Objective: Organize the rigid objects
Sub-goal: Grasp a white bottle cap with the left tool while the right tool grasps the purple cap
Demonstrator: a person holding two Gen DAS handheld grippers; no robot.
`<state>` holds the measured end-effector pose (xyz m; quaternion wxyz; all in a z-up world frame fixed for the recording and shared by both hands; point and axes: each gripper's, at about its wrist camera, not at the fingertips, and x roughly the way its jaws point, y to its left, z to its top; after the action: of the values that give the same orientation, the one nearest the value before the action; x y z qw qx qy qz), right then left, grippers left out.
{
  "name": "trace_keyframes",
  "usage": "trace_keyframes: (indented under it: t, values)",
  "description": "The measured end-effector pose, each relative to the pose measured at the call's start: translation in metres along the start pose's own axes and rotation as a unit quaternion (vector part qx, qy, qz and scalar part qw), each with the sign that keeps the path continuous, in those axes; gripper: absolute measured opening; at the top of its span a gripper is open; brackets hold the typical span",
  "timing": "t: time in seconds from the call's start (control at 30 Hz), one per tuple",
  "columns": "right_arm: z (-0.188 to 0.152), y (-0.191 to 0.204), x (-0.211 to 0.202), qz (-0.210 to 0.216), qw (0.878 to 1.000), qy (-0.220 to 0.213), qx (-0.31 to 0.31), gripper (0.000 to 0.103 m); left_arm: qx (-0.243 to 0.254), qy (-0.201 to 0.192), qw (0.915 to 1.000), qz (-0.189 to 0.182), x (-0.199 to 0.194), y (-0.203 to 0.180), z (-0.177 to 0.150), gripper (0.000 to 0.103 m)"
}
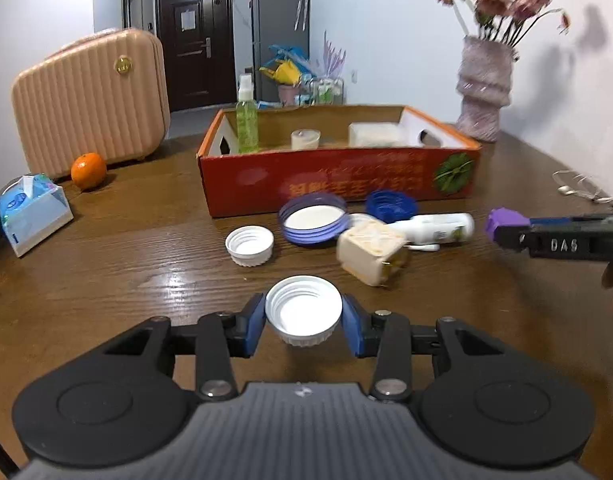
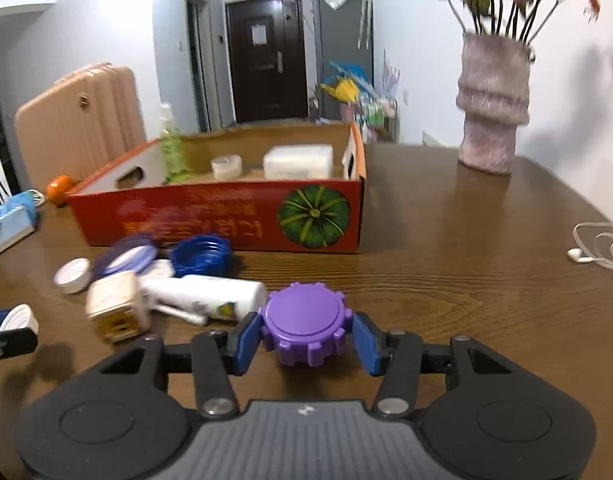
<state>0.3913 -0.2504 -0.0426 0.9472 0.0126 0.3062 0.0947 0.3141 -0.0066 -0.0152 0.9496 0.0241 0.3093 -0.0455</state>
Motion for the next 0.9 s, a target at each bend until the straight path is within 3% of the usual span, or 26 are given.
trace_keyframes:
  t: [0.27, 0.47, 0.7, 0.9]
  values:
    - [-0.041, 0.021, -0.098, 0.047, 0.998, -0.032, 0.027, 0.049, 0.0, -0.038, 0.9992, -0.013, -0.067, -0.018, -0.016, 0.041]
    - [-0.066, 0.049, -0.163, 0.063, 0.996, -0.06, -0.007, 0.049, 0.014, -0.07, 0.9971, -0.024, -0.11, -0.031, -0.03, 0.041]
    - [-0.081, 0.068, -0.204, 0.068, 0.994, -0.083, -0.026, 0.049, 0.011, -0.087, 0.9958, -0.028, -0.146, -0.03, -0.049, 0.041]
    - [-0.083, 0.074, -0.214, 0.064, 0.993, -0.091, -0.031, 0.049, 0.003, -0.097, 0.995, -0.022, -0.16, -0.024, -0.054, 0.041]
